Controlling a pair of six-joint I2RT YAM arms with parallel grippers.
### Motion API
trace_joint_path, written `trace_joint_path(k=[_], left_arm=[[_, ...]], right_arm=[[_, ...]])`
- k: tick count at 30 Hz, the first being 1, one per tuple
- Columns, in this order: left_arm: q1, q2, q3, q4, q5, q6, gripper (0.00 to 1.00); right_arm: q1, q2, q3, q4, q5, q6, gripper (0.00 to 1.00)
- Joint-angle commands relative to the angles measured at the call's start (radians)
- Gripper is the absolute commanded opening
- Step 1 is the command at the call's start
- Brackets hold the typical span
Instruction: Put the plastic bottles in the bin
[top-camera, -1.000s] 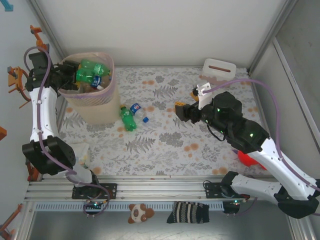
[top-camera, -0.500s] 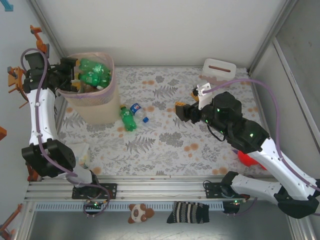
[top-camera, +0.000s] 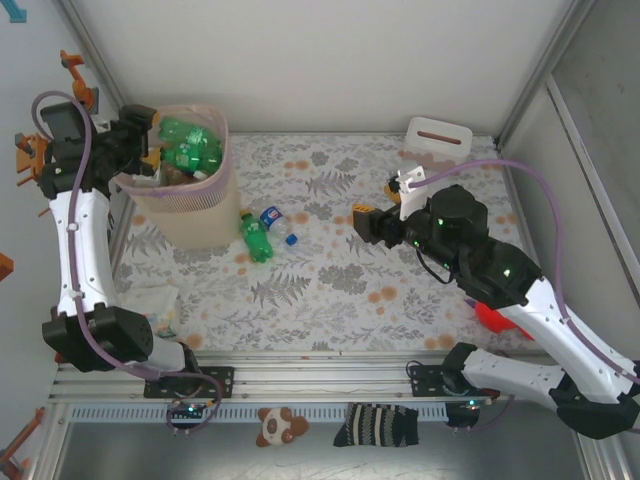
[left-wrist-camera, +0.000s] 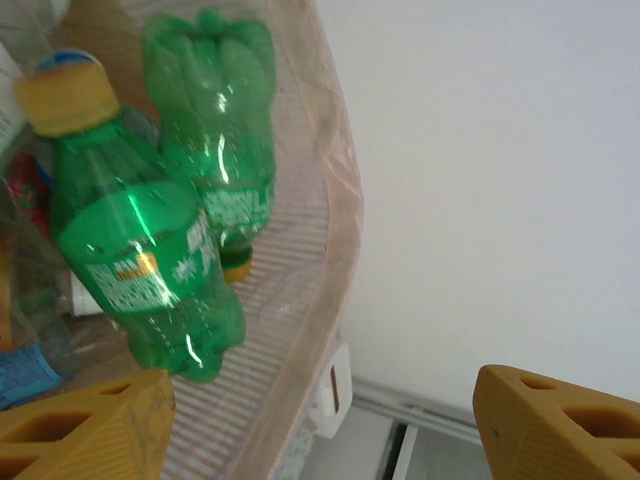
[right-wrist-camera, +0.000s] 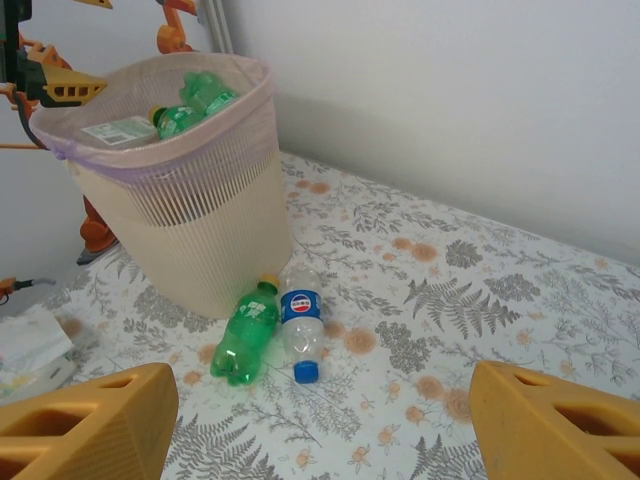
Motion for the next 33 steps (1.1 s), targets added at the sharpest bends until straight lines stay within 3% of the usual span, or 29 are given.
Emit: trace_joint_path(k=[1, 6, 12, 21, 26, 33], left_arm=[[-0.061, -0.047, 0.032, -0.027, -0.026, 0.131, 0.76], [-0.2, -0.066, 0.052, -0.142, -0.176, 0.263, 0.73], [-0.419, -0.057, 0.085, -0.275, -0.497, 0.398, 0.72], [-0.686, 0.016, 0.03, -0.336, -0.79, 0.414, 0.72], [-0.753, 0.056, -0.056, -0.321, -0.832, 0.407, 0.73], [-0.767, 0.084, -0.247, -0.213, -0.846, 0.384, 0.76]], right_arm=[[-0.005, -0.013, -0.009, -0.004, 0.024, 0.01, 0.75], [-0.005, -0.003, -0.004, -0.005, 0.033, 0.009, 0.75], [-0.006, 0.018, 0.01, -0.007, 0.03, 0.002, 0.75], [-0.006, 0.05, 0.032, -0.017, 0.028, -0.012, 0.75], [-0.006, 0.059, 0.041, -0.027, 0.024, -0.021, 0.75], [-0.005, 0.064, 0.042, -0.03, 0.018, -0.025, 0.75]])
